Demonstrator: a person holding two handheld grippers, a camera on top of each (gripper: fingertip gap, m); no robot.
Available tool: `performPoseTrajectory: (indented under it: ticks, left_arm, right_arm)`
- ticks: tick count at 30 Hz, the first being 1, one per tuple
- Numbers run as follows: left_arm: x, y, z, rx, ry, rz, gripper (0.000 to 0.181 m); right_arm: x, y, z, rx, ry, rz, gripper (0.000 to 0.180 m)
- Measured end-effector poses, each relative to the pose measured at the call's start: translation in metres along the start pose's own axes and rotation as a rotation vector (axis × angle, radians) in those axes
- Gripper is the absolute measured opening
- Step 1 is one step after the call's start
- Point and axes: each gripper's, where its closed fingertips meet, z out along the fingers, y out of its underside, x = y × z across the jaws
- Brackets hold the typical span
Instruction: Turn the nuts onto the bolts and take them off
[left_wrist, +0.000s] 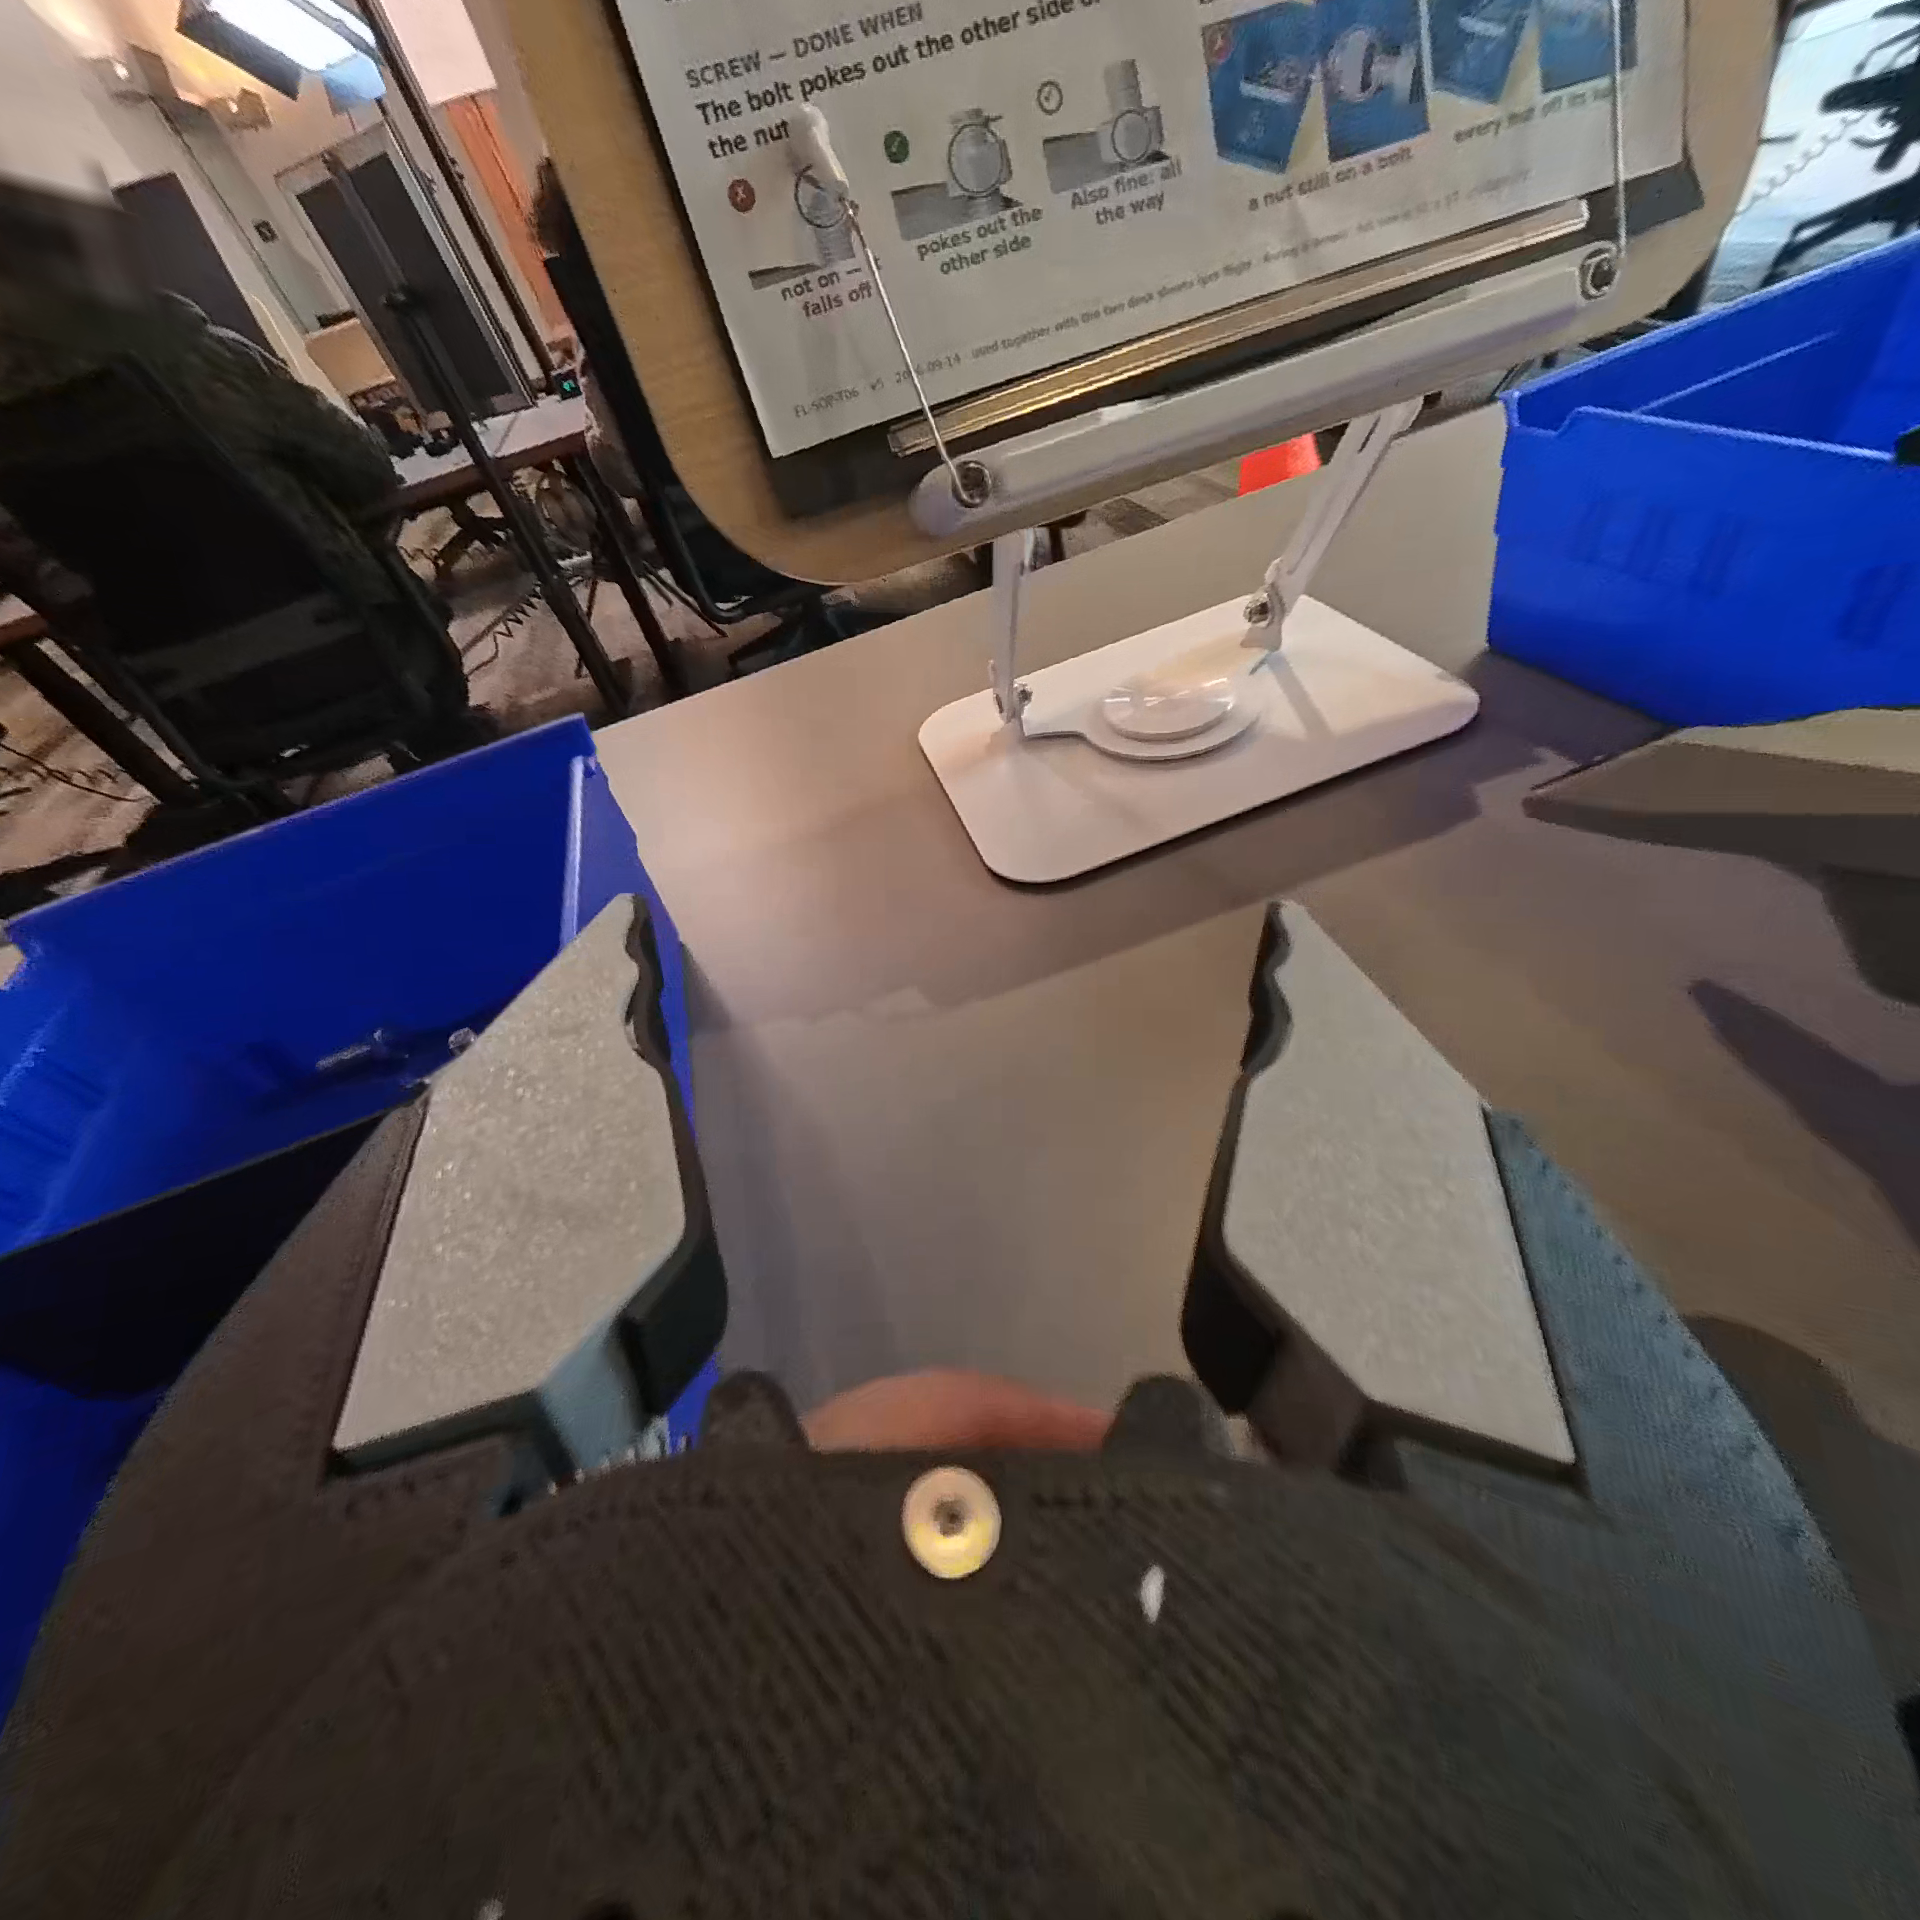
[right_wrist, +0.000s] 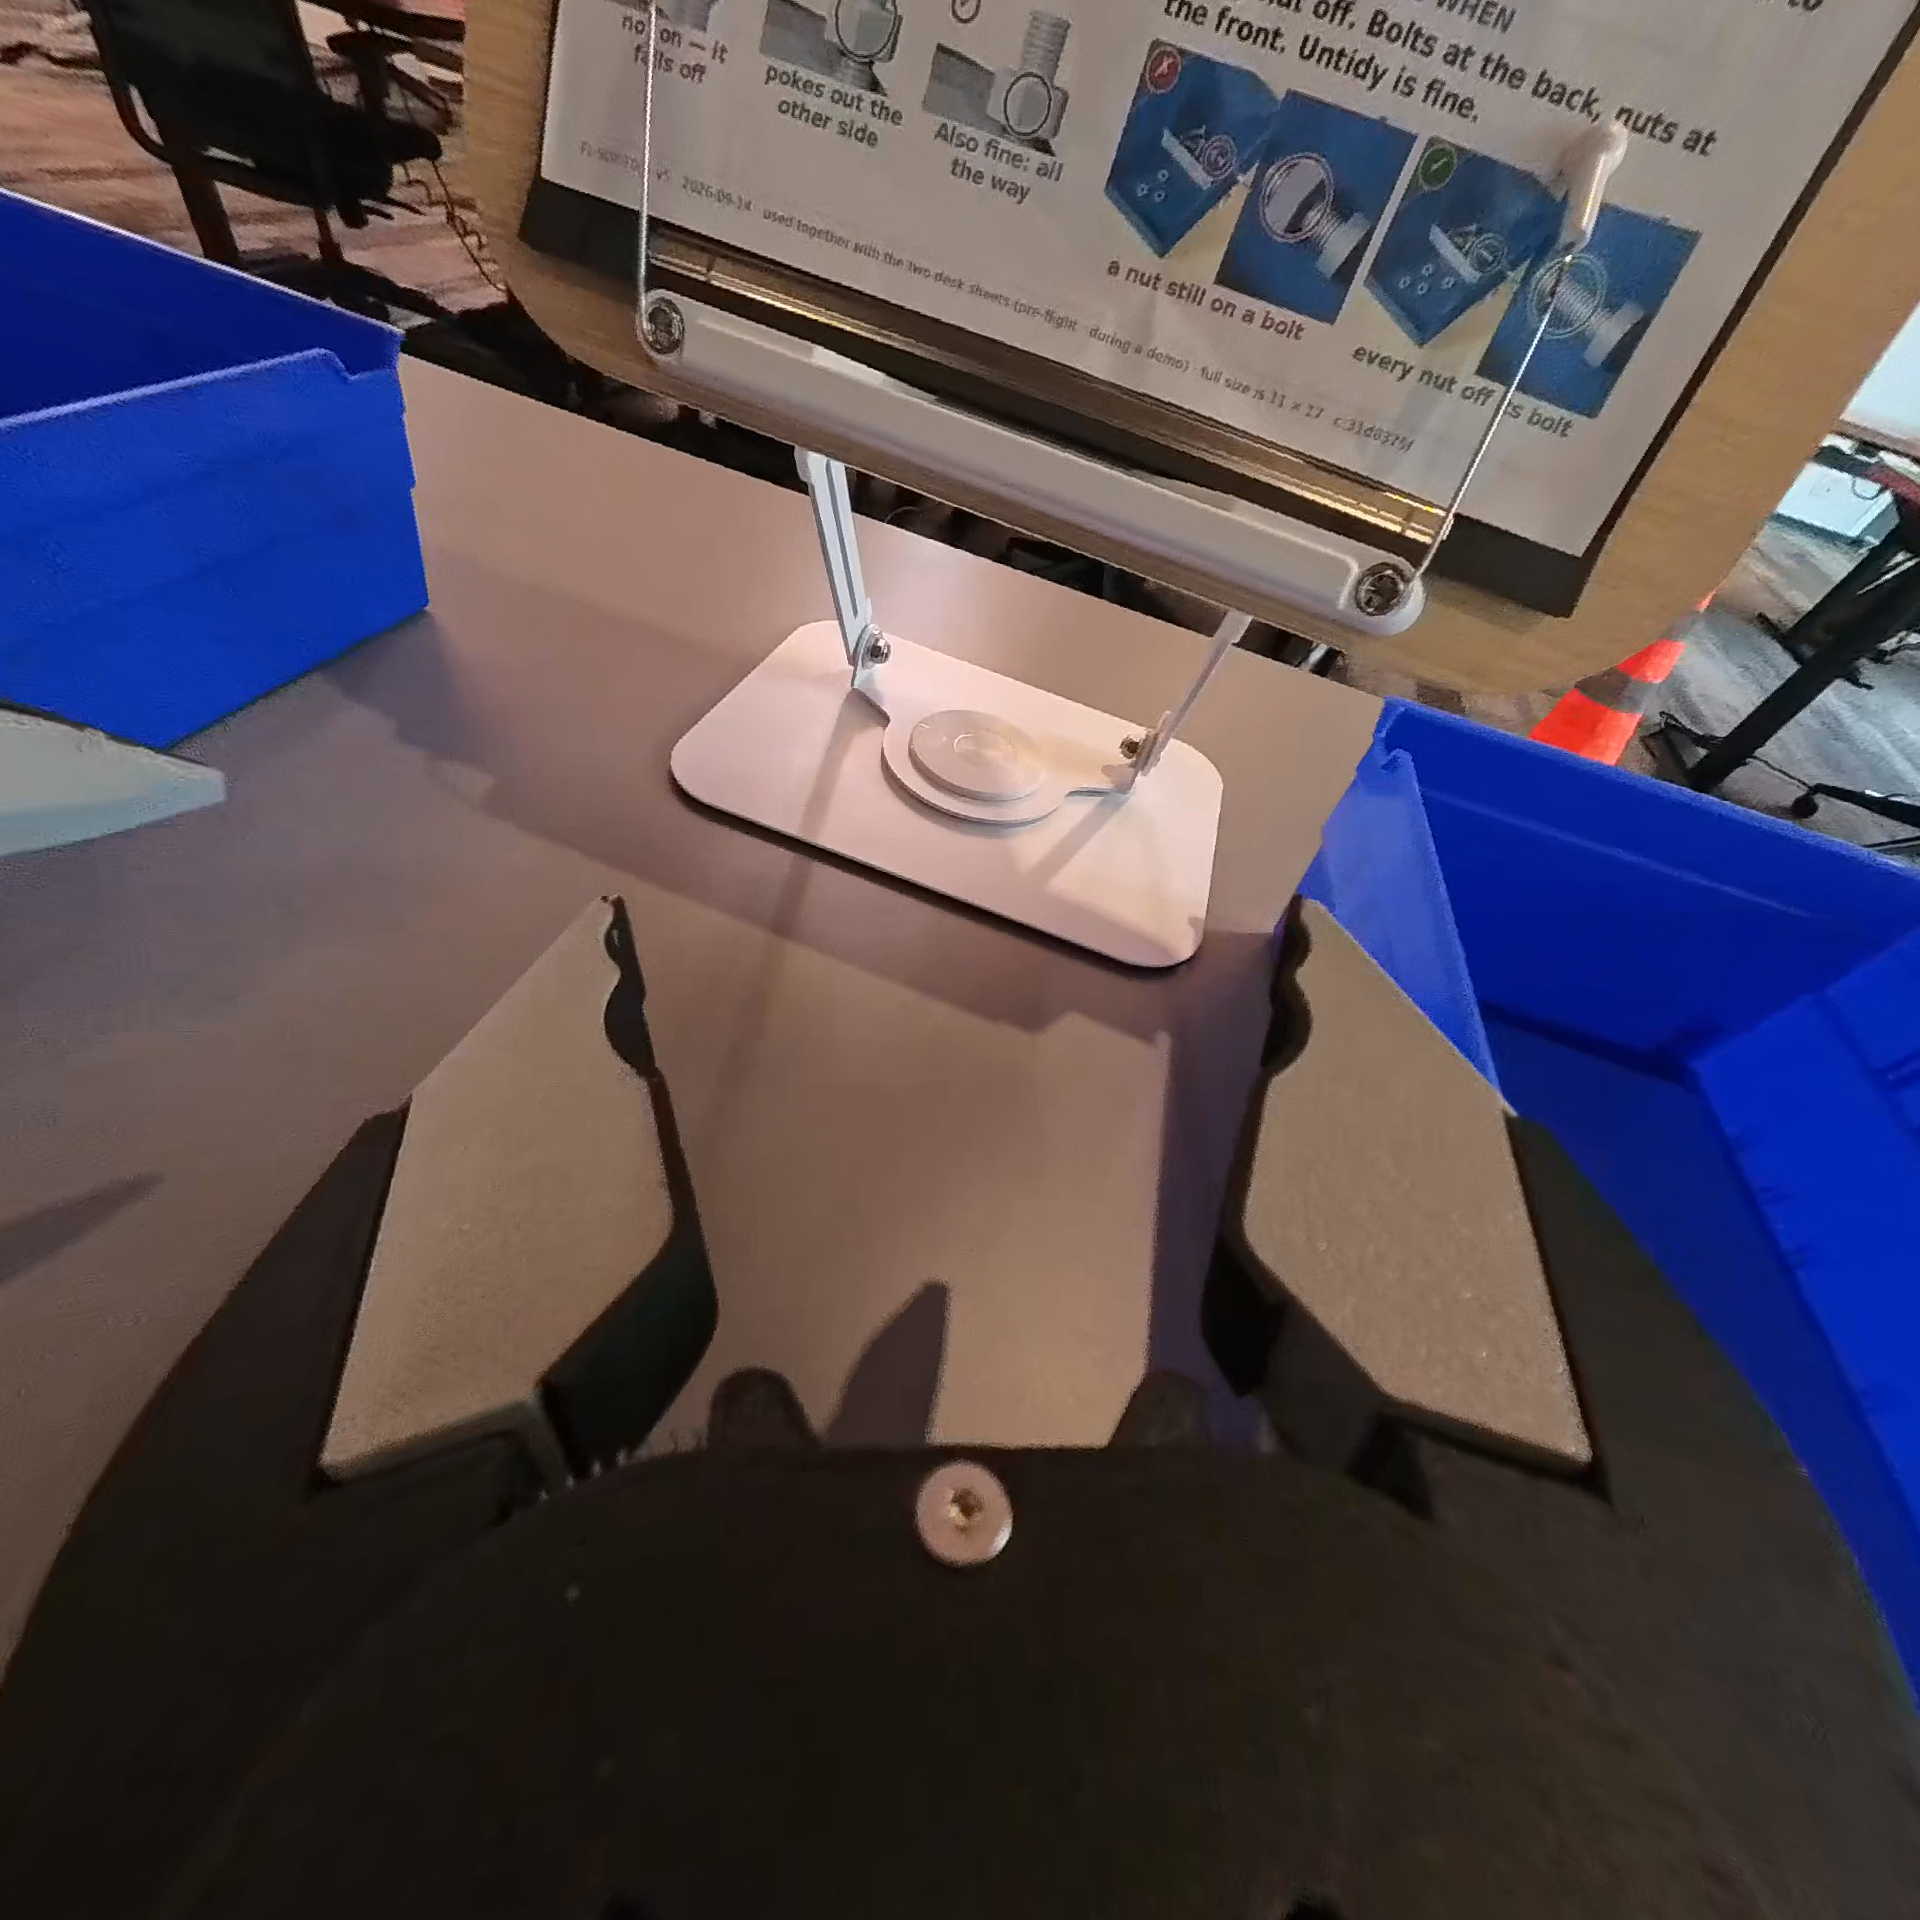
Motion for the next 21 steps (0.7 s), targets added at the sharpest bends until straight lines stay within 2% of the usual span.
performPoseTrajectory:
  ticks: [3,5,7,13,17,21]
  left_arm:
    - [0.004,-0.001,0.0,0.009,0.0,0.006,0.112]
    - [0.004,-0.002,0.0,0.022,-0.01,0.007,0.112]
    - [0.003,-0.002,0.0,0.028,-0.016,0.009,0.112]
    - [0.002,0.002,0.001,0.018,-0.047,0.01,0.111]
    - [-0.001,0.001,0.002,0.036,-0.083,0.009,0.11]
    - [0.0,0.002,0.002,0.037,-0.06,-0.022,0.111]
  right_arm:
    - [0.002,0.001,0.002,-0.001,0.027,0.009,0.122]
    - [-0.004,0.0,0.002,0.012,-0.018,0.031,0.133]
    - [-0.005,-0.003,0.0,0.037,-0.038,0.071,0.127]
    - [0.037,-0.015,-0.007,0.146,0.272,0.012,0.128]
    - [0.021,-0.013,-0.004,0.151,0.19,-0.014,0.128]
    - [0.01,-0.003,0.0,0.092,0.072,0.045,0.127]
